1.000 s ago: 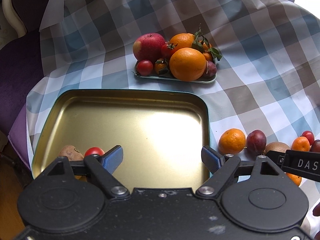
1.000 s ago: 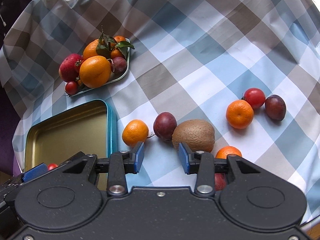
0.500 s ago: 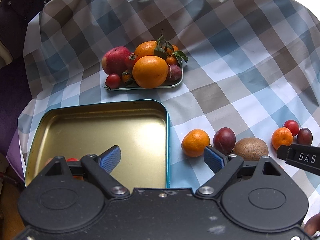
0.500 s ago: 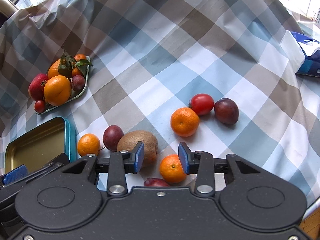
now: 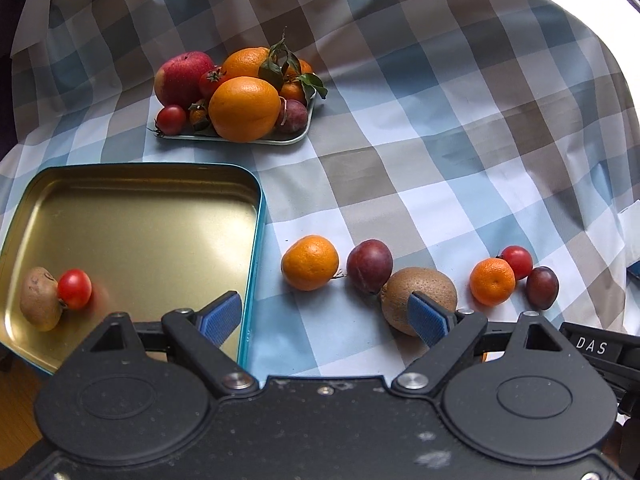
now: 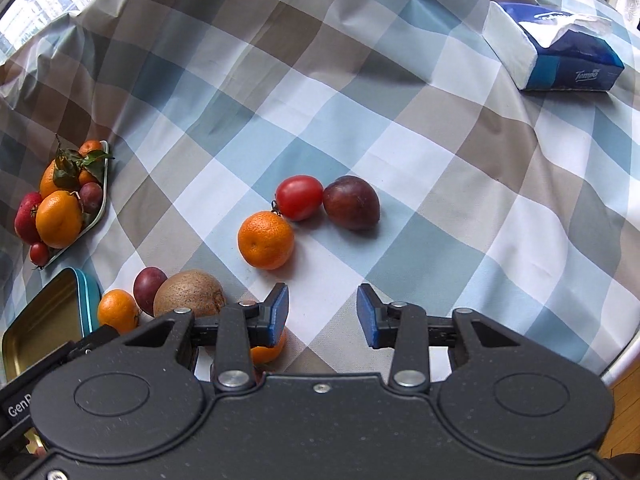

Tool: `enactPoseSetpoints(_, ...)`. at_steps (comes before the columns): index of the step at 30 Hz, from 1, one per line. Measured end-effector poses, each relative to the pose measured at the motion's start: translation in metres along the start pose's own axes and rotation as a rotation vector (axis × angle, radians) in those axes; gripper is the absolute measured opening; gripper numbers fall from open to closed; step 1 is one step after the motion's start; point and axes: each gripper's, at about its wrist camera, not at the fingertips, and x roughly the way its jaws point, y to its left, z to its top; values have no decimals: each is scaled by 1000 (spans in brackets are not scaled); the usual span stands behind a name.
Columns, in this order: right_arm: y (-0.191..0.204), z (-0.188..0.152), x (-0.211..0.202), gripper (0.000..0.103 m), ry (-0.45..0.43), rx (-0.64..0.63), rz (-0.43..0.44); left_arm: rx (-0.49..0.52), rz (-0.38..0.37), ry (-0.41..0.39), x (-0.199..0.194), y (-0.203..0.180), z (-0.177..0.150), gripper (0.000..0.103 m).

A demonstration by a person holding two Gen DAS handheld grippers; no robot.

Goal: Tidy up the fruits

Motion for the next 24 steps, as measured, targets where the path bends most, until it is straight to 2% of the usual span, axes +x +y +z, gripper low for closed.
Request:
enactPoseSetpoints(7, -15, -2, 5, 48, 56, 28, 45, 10, -45, 41, 4, -10, -5, 93)
enactPoseSetpoints(14, -16, -5, 1, 48, 32, 13, 46, -26, -31, 16, 4, -8, -6, 90)
enactPoseSetpoints(20, -12, -7, 3, 48, 37, -3, 64, -50, 5, 20, 8, -3, -4, 84)
enactPoseSetpoints(24, -7, -11, 6, 48, 46, -17, 69, -56, 0, 33, 8, -2, -4, 81)
